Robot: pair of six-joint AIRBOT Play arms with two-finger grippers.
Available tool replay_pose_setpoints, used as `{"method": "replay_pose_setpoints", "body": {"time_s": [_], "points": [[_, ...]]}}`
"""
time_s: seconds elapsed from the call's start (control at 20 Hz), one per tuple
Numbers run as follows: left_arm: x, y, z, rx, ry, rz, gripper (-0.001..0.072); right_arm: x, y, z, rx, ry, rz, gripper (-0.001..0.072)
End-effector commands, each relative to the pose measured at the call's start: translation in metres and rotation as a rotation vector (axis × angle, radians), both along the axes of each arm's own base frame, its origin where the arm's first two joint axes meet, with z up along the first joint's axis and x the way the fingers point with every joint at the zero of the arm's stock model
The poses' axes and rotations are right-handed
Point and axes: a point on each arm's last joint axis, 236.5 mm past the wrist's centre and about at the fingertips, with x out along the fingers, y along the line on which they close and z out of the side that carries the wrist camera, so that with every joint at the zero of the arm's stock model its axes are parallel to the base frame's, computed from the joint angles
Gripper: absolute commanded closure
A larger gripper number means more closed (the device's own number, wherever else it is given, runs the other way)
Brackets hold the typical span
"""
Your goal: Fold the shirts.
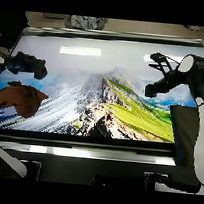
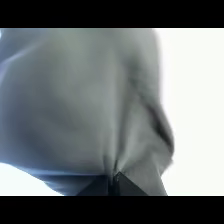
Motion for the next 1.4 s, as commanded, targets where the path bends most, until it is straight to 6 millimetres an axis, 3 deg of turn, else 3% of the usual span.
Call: {"method": "replay_pose_setpoints", "body": {"time_s": [0.0, 0.1, 0.2, 0.3, 0.4, 0.5, 0.6, 0.75, 0.85, 0.95, 1.05, 1.2, 1.3, 1.35], "points": [[-0.011, -0.052, 0.133, 0.256, -0.184, -0.228, 0.0680, -0.006, -0.015, 0.018, -0.062, -0.042, -0.004, 0.0217], [-0.042, -0.103, 0.229, 0.387, -0.320, -0.343, 0.0680, -0.015, -0.024, 0.050, -0.097, -0.114, -0.012, 0.0217], [-0.089, -0.157, 0.310, 0.493, -0.449, -0.451, 0.0681, -0.032, -0.028, 0.088, -0.109, -0.196, -0.019, 0.0217], [-0.137, -0.206, 0.355, 0.525, -0.520, -0.551, 0.0680, -0.054, -0.030, 0.125, -0.108, -0.277, -0.023, 0.0218], [-0.177, -0.250, 0.366, 0.513, -0.518, -0.669, 0.0680, -0.074, -0.030, 0.154, -0.105, -0.350, -0.027, 0.0219], [-0.209, -0.286, 0.350, 0.488, -0.444, -0.808, 0.0680, -0.097, -0.031, 0.172, -0.101, -0.378, -0.033, 0.0219], [-0.234, -0.318, 0.324, 0.461, -0.353, -0.949, 0.0680, -0.125, -0.032, 0.172, -0.105, -0.328, -0.029, 0.0219], [-0.252, -0.363, 0.293, 0.430, -0.296, -1.094, 0.0680, -0.166, -0.034, 0.163, -0.116, -0.199, -0.013, 0.0219], [-0.261, -0.395, 0.263, 0.400, -0.242, -1.189, 0.0680, -0.177, -0.034, 0.159, -0.118, -0.156, -0.007, 0.0219], [-0.273, -0.429, 0.218, 0.366, -0.147, -1.295, 0.0680, -0.176, -0.034, 0.159, -0.116, -0.160, -0.006, 0.0219], [-0.293, -0.465, 0.154, 0.331, -0.002, -1.417, 0.0680, -0.174, -0.034, 0.160, -0.116, -0.169, -0.007, 0.0219], [-0.345, -0.511, 0.056, 0.346, 0.198, -1.663, 0.0680, -0.170, -0.034, 0.160, -0.115, -0.178, -0.009, 0.0219], [-0.379, -0.537, 0.007, 0.351, 0.309, -1.777, 0.0666, -0.165, -0.033, 0.156, -0.115, -0.173, -0.009, 0.0219], [-0.387, -0.548, -0.008, 0.354, 0.336, -1.808, 0.0457, -0.160, -0.033, 0.154, -0.115, -0.173, -0.010, 0.0219]]}}
